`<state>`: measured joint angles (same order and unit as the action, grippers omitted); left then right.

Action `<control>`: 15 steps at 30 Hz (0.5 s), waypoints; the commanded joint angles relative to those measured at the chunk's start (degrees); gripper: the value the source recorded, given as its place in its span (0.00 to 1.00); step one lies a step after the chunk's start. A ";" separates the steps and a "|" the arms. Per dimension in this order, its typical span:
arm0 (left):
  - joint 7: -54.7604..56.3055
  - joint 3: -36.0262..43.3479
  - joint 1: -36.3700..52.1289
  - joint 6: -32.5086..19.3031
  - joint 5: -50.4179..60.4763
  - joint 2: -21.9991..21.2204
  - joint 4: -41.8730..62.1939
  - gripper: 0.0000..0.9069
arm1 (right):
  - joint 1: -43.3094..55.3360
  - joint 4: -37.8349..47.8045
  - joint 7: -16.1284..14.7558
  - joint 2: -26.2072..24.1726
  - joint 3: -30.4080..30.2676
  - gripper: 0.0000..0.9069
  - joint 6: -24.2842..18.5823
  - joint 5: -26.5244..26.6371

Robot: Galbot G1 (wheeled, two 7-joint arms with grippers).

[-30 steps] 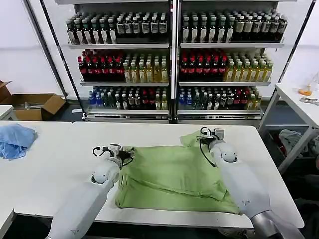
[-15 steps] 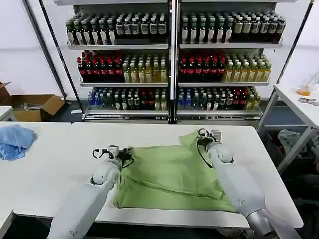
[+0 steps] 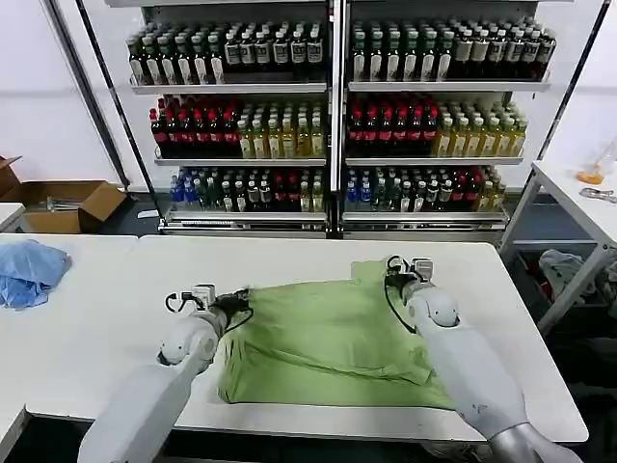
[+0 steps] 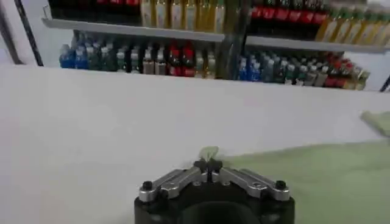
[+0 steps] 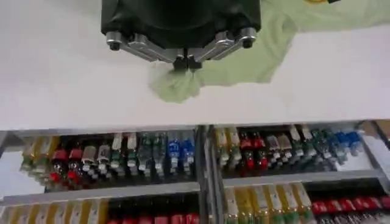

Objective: Fold and organize the clothes.

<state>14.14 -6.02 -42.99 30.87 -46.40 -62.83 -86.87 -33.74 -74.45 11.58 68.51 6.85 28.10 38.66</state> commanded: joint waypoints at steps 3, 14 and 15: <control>-0.78 -4.83 -8.35 -0.68 -5.55 4.17 -15.38 0.06 | -11.60 -22.06 0.32 -4.81 5.45 0.00 -0.19 0.81; -1.80 -10.41 -15.29 0.19 -8.80 7.58 -21.49 0.06 | -30.07 -37.93 0.38 -9.38 16.74 0.00 0.87 2.31; -1.96 -10.74 -16.10 0.36 -8.79 7.78 -22.05 0.06 | -31.68 -39.20 0.36 -9.51 17.78 0.00 0.98 2.38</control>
<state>12.93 -12.35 -52.10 30.89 -52.48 -57.69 -101.26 -50.82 -99.12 11.96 61.88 16.47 29.10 40.69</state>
